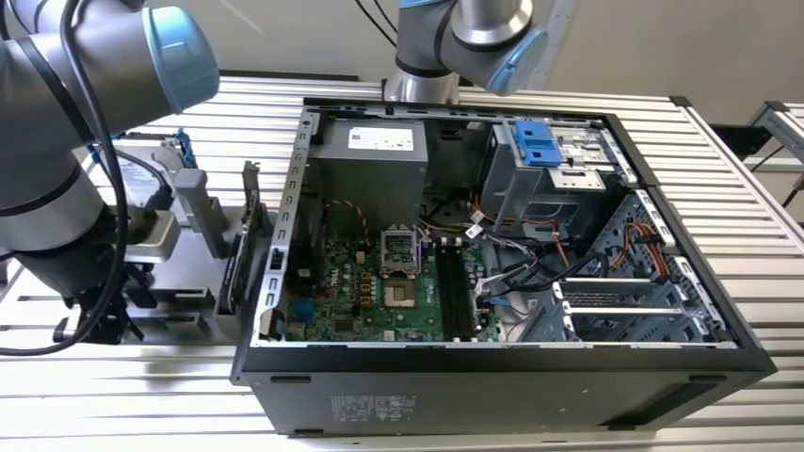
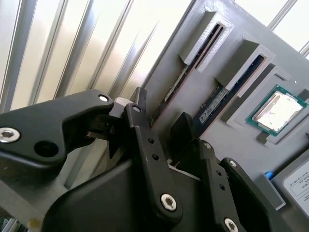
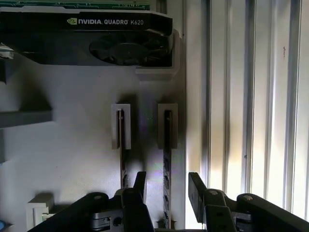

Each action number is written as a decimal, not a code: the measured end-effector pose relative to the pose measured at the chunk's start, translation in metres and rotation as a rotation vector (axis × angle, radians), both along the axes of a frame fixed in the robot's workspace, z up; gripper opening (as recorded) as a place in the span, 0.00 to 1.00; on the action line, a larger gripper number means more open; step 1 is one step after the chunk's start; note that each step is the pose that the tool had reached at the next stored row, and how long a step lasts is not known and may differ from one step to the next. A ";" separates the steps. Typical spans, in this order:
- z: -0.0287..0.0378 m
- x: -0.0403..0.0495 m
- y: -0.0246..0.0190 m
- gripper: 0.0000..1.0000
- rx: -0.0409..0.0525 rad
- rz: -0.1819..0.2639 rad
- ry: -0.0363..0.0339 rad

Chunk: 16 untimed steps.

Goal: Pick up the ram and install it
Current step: 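Pick up the ram and move it above insertion slot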

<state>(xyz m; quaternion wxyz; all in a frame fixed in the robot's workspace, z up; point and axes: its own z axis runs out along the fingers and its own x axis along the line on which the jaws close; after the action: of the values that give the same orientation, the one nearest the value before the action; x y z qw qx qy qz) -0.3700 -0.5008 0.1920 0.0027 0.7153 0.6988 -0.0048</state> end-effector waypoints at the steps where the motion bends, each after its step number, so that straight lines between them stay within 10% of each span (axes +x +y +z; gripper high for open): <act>1: -0.0003 0.0000 0.0000 1.00 0.0000 0.000 -0.0002; 16: -0.0010 0.0000 0.0011 1.00 0.0021 -0.001 -0.0006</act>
<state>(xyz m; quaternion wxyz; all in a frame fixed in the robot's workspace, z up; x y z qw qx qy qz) -0.3700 -0.4997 0.1910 0.0022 0.7156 0.6985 -0.0038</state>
